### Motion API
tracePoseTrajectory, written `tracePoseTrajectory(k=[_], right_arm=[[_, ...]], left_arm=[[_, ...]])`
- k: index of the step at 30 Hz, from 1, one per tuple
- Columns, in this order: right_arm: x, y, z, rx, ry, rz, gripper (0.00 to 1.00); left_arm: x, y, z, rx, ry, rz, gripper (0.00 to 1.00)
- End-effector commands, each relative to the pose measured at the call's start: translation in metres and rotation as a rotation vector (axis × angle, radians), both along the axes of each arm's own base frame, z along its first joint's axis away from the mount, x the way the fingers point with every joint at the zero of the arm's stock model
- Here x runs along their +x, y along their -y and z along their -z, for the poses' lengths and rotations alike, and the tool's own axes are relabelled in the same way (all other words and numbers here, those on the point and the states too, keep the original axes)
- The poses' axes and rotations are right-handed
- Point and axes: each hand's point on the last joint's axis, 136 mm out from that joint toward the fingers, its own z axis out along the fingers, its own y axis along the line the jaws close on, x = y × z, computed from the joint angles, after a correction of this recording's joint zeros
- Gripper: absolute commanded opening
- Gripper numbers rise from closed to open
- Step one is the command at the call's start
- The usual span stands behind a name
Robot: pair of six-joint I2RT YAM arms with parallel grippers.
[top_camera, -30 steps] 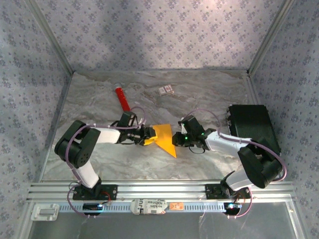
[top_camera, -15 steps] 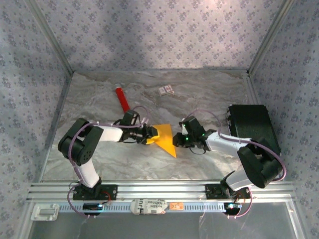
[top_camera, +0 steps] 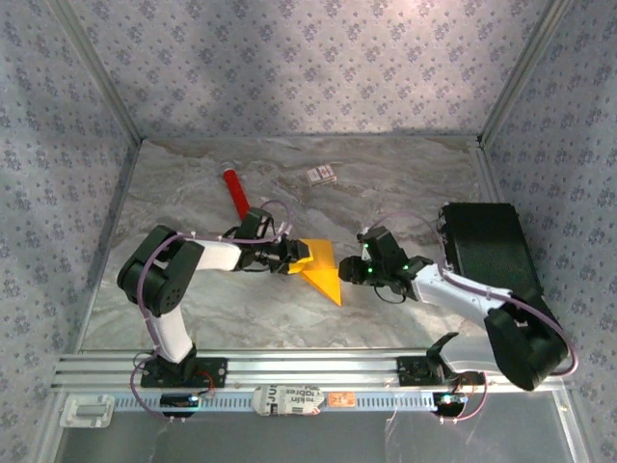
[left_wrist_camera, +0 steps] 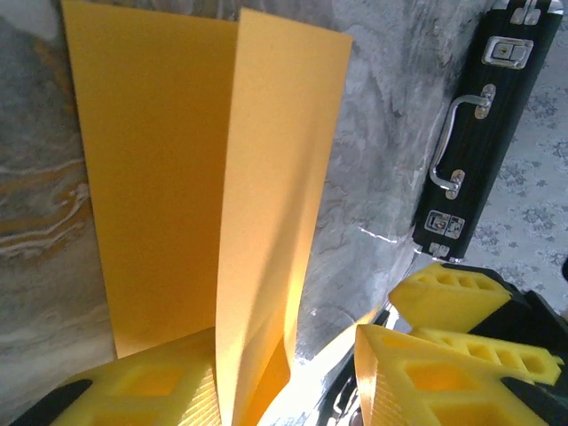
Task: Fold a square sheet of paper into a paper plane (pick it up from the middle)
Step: Fourth fold the wing at the center of the table.
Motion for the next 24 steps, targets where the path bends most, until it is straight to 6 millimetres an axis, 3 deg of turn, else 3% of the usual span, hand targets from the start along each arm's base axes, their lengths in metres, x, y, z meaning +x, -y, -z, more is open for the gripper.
tracePoseTrajectory(k=[1,7,11,15,24], right_arm=[[-0.006,0.014,0.002,-0.055,0.023,0.023,0.46],[-0.009,0.009,-0.013,-0.050,0.085,0.002,0.53],[-0.010,0.006,-0.020,-0.080,0.152,-0.031,0.53],[-0.010,0.010,-0.022,-0.124,0.201,-0.022,0.53],[-0.008,0.009,-0.024,-0.179,0.298,-0.043,0.53]], left_arm=[[0.005,0.011,-0.012,-0.049,0.029,0.028,0.37],[0.012,0.012,-0.012,-0.051,0.048,0.014,0.31],[0.016,0.013,-0.010,-0.045,0.049,0.003,0.12],[0.018,0.009,-0.010,-0.016,0.061,-0.029,0.05],[0.021,-0.004,-0.013,0.056,0.105,-0.109,0.00]])
